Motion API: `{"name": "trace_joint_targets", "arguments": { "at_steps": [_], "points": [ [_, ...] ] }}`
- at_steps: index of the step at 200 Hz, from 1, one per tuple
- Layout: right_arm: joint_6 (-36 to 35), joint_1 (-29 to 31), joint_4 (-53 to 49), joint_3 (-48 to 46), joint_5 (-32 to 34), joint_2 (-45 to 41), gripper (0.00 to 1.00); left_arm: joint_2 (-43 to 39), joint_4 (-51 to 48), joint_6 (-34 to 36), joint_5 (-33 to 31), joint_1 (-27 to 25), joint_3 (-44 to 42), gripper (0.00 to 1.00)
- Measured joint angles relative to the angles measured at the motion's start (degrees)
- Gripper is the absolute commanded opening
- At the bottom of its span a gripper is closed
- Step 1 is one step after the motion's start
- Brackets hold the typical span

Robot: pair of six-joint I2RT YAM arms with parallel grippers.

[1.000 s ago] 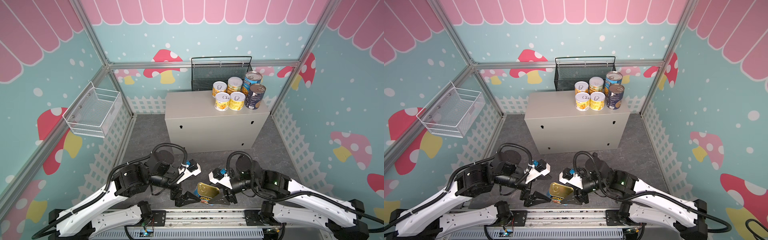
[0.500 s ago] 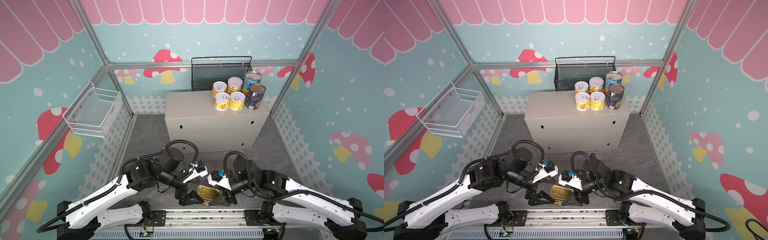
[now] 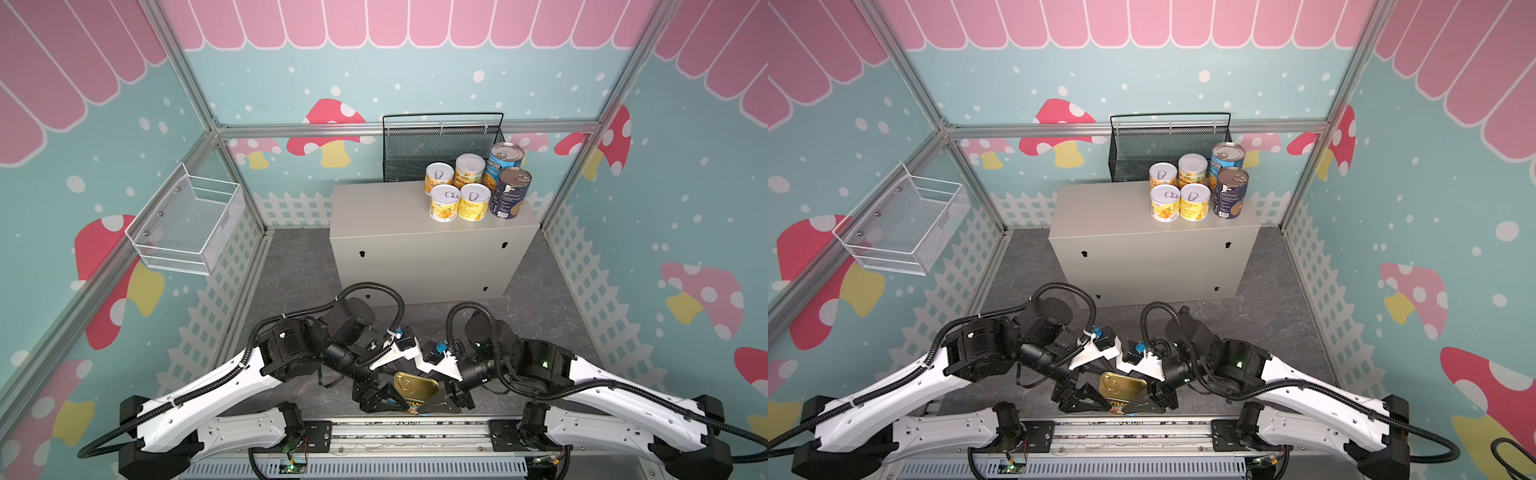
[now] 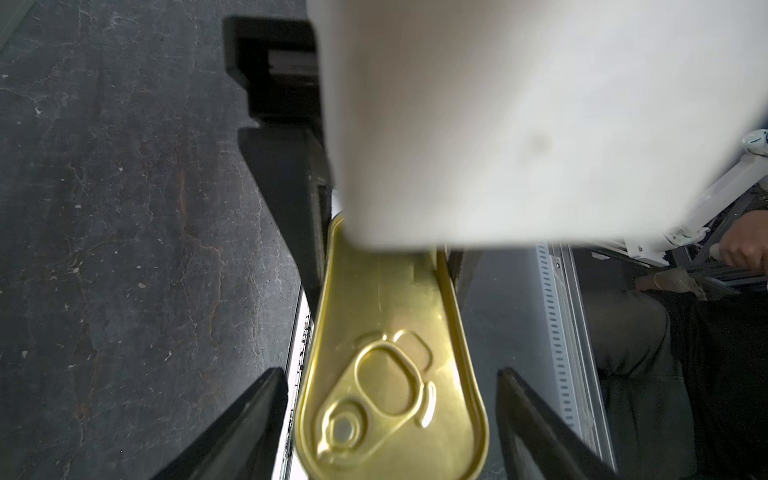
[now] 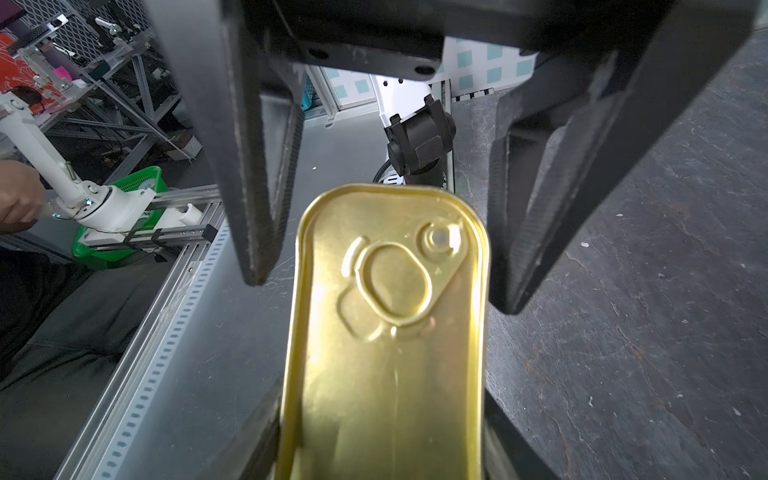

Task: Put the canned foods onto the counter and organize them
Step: 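Grasp the gold tin with the left gripper from the right gripper, then carry the tin with the left gripper to the cabinet top while the right gripper withdraws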

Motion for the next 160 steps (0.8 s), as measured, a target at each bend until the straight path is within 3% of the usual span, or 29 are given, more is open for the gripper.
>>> {"name": "trace_joint_targets", "arguments": {
  "at_steps": [25, 52, 68, 105, 125, 160],
  "points": [
    [0.0, 0.0, 0.3, 0.0, 0.1, 0.0, 0.50, 0.0, -0.1, 0.0, -0.4, 0.0, 0.0, 0.58],
    [0.0, -0.3, 0.2, 0.0, 0.6, 0.0, 0.54, -0.1, -0.2, 0.2, -1.5, 0.0, 0.2, 0.40],
    [-0.1, -0.3, 0.2, 0.0, 0.8, -0.1, 0.62, -0.1, -0.3, 0.4, -1.9, -0.1, 0.5, 0.32],
    [0.7, -0.4, 1.7, 0.0, 1.4, -1.1, 0.81, 0.0, -0.3, 1.1, -4.0, -0.3, 0.8, 0.26],
    [0.8, -0.4, 2.2, 0.0, 2.0, -2.3, 0.91, 0.0, -0.2, 1.3, -5.3, -0.3, 0.9, 0.18],
    [1.4, -0.4, 2.5, -0.2, 6.6, -5.4, 0.97, -0.7, 0.1, 1.5, -9.2, -0.4, 1.6, 0.13]
  ]
}}
